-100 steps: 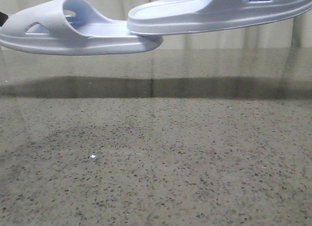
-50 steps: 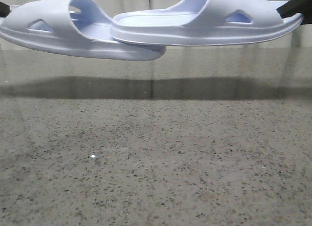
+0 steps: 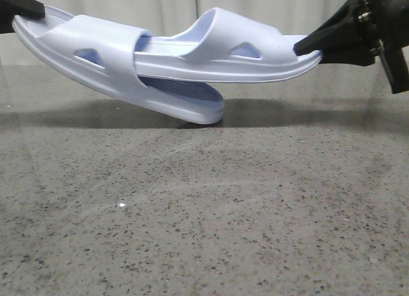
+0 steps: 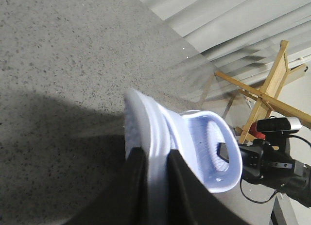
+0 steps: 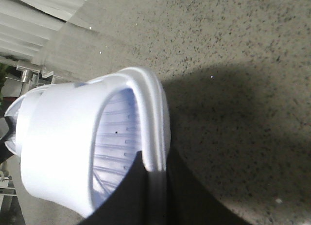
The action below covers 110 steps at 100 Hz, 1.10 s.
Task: Insert blue slippers together front up
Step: 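Slide the right gripper's slipper into the left gripper's slipper, soles stacked, then open both grippers and lower the nested slippers onto the table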
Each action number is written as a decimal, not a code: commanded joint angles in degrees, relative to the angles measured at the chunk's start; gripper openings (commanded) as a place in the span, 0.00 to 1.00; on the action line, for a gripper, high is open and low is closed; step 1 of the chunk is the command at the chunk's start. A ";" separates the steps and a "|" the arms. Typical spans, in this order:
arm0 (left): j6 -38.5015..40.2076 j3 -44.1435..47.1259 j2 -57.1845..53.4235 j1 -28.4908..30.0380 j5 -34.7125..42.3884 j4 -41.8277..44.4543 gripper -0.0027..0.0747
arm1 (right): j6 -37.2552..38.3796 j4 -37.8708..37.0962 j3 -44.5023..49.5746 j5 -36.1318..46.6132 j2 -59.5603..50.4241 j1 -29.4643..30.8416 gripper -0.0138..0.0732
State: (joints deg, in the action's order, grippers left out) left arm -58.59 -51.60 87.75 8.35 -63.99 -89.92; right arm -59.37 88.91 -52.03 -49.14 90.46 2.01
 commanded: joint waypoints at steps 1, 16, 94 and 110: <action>0.49 -1.45 -2.21 -2.46 -7.97 -5.11 0.05 | -1.18 3.74 -3.70 -5.03 -0.02 -3.16 0.04; 0.49 -1.45 -2.21 -4.31 -7.51 -5.11 0.05 | -1.18 3.74 -7.67 -5.03 3.18 -7.65 0.04; 0.04 -1.45 -2.21 5.50 -5.43 0.34 0.05 | -1.18 -0.17 -11.94 -24.84 5.85 5.22 0.38; -1.70 -0.12 -2.09 1.77 -1.59 0.34 0.05 | -1.18 -0.28 -11.94 -25.94 5.74 8.23 0.38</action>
State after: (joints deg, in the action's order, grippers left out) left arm -59.32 -51.28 87.64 12.16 -64.48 -85.45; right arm -59.51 85.69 -62.25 -66.50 98.90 9.07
